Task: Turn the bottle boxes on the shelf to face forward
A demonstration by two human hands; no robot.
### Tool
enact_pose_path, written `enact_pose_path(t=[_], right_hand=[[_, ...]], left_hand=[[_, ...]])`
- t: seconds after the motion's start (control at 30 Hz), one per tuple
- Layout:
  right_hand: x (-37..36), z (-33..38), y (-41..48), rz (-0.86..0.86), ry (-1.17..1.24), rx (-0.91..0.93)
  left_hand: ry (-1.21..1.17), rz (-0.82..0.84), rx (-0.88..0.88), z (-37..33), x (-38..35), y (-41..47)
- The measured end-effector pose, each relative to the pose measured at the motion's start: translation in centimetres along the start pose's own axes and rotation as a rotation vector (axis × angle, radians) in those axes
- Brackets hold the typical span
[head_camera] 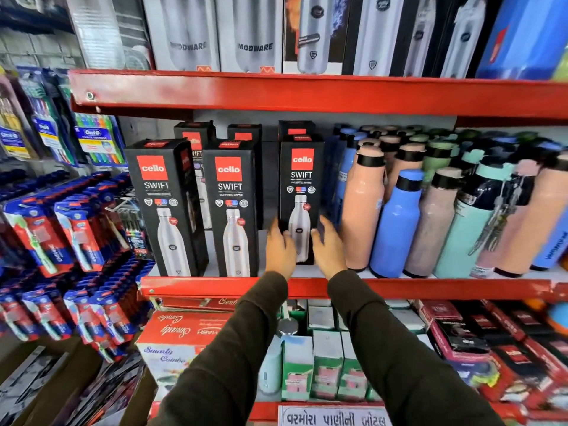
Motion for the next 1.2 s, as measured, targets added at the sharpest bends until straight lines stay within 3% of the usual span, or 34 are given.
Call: enact_pose_path(t=[0.07, 0.2, 0.57, 1.2], right_hand=[[0.0, -0.3, 0.3, 0.064, -0.012, -0.016], [0.5, -0.3, 0.5, 0.035, 0.015, -0.021], [1.1, -0.5, -1.8, -0.058, 0.157, -0.007], [2.2, 0.4, -5.4, -0.093, 0.132, 0.012]], left_hand=[[-0.006, 0.024, 0.082, 0.6, -0.1, 0.7], [-0.064, 0.003, 0.09, 0.2, 0.5, 0.7], [-0.125, -0.102, 0.059, 0.5, 1.7, -1.4], [-0.091, -0.048, 0.027, -0.3, 2.8, -4.6]])
Point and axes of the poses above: each hand's wrist, its own y-axis towards the middle knuckle, its own x-axis out of the back of the hand, z = x × y, the point moved 2 cm from there along y, towards the middle knuckle, and after that the axes turned 1 degree about y, right-handed, at the moved point
